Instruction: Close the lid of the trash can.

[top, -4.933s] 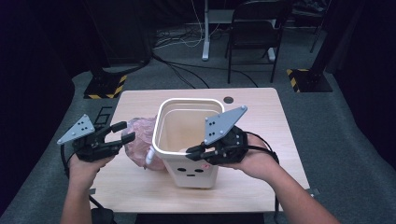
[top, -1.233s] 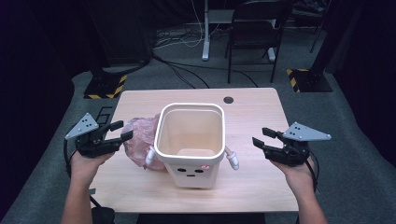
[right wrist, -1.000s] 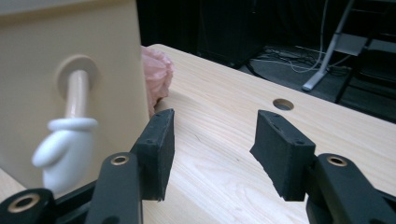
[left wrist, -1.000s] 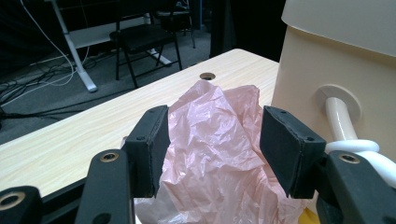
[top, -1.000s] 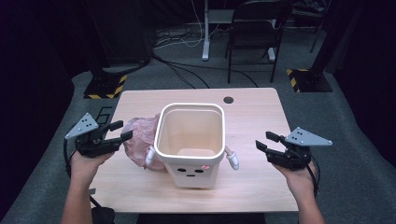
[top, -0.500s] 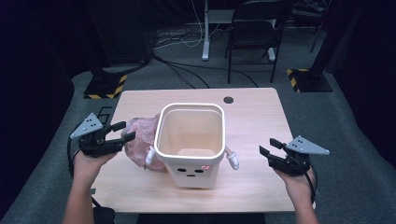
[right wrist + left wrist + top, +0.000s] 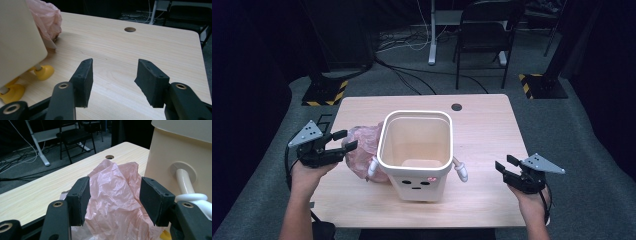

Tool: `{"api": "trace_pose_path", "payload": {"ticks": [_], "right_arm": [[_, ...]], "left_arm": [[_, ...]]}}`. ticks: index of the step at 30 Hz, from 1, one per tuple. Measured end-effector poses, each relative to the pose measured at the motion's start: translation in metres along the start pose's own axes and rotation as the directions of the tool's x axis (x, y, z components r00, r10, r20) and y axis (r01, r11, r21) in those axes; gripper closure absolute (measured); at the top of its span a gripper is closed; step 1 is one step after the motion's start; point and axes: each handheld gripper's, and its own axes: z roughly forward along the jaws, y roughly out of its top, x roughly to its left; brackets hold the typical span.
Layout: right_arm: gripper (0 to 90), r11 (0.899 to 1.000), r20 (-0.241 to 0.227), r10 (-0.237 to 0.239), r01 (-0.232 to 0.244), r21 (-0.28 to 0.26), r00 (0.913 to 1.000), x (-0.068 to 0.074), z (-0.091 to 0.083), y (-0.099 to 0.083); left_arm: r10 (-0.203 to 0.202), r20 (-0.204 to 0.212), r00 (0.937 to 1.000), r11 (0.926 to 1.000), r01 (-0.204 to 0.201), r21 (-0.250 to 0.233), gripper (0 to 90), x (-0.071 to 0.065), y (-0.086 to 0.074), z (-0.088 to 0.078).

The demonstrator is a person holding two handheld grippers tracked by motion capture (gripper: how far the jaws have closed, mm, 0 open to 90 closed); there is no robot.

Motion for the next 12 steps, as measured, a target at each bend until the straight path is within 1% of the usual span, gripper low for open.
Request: {"api": "trace_pose_path", "payload": {"ticks": [4, 8, 10, 12], "right_arm": [[44.9, 1.0, 0.014, 0.019, -0.019, 0.016, 0.9997, -0.005, 0.001, -0.009], [43.2, 0.999, 0.029, 0.014, -0.015, 0.05, 0.9995, -0.007, 0.003, -0.019], [41.1, 0.998, 0.034, 0.003, -0.005, 0.063, 0.9994, -0.007, 0.003, -0.022], [39.5, 0.997, 0.046, 0.003, -0.006, 0.072, 0.9989, -0.009, 0.005, -0.026]], "left_arm": [[-0.001, 0.002, 1.0, 1.0, 0.001, 0.0, 41.5, 0.001, 0.0, 0.001], [-0.001, 0.003, 1.0, 1.0, 0.001, -0.004, 41.4, 0.003, 0.0, 0.0], [-0.005, 0.002, 1.0, 1.0, 0.005, -0.008, 41.2, 0.004, 0.0, 0.0], [-0.005, 0.0, 1.0, 0.9999, 0.005, -0.009, 40.9, 0.005, 0.0, -0.001]]}}
